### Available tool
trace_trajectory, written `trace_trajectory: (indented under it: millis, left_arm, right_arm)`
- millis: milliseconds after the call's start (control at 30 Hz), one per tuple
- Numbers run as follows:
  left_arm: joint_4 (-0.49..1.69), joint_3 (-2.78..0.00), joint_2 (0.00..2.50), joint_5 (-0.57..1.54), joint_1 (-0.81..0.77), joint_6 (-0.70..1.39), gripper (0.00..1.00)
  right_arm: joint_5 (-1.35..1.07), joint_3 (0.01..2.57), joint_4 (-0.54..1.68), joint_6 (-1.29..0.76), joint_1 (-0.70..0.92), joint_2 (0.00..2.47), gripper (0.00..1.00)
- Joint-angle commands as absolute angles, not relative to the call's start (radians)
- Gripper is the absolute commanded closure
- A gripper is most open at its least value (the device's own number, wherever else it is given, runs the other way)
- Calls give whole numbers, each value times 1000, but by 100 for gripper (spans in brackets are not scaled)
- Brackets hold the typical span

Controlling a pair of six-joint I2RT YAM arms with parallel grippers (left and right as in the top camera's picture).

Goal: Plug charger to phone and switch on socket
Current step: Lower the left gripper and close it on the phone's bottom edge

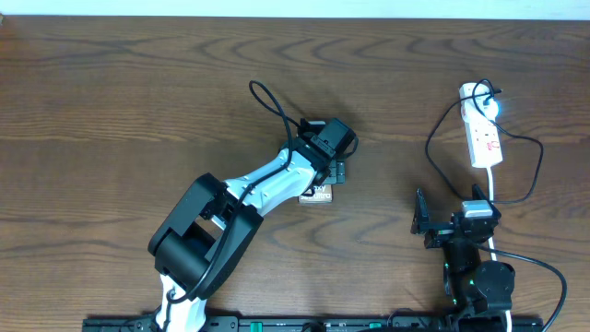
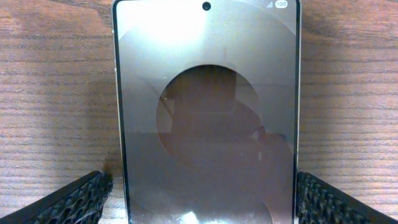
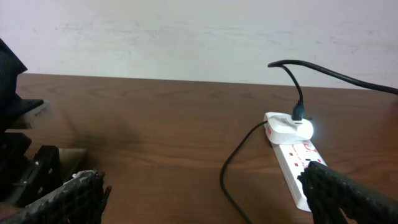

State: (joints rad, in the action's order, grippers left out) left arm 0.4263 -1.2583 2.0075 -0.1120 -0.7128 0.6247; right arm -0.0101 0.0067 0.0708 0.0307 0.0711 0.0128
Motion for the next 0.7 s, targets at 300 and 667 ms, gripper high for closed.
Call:
trace_trajectory:
  millis: [300,667]
  left_arm:
    - [425,-1202,2105,-25,-725,653,5]
    - [402,-1202,2135,27,-726,652,27]
  right_arm:
    - [-6,6,75,39,67,11,1]
    - [-6,6,75,39,67,11,1]
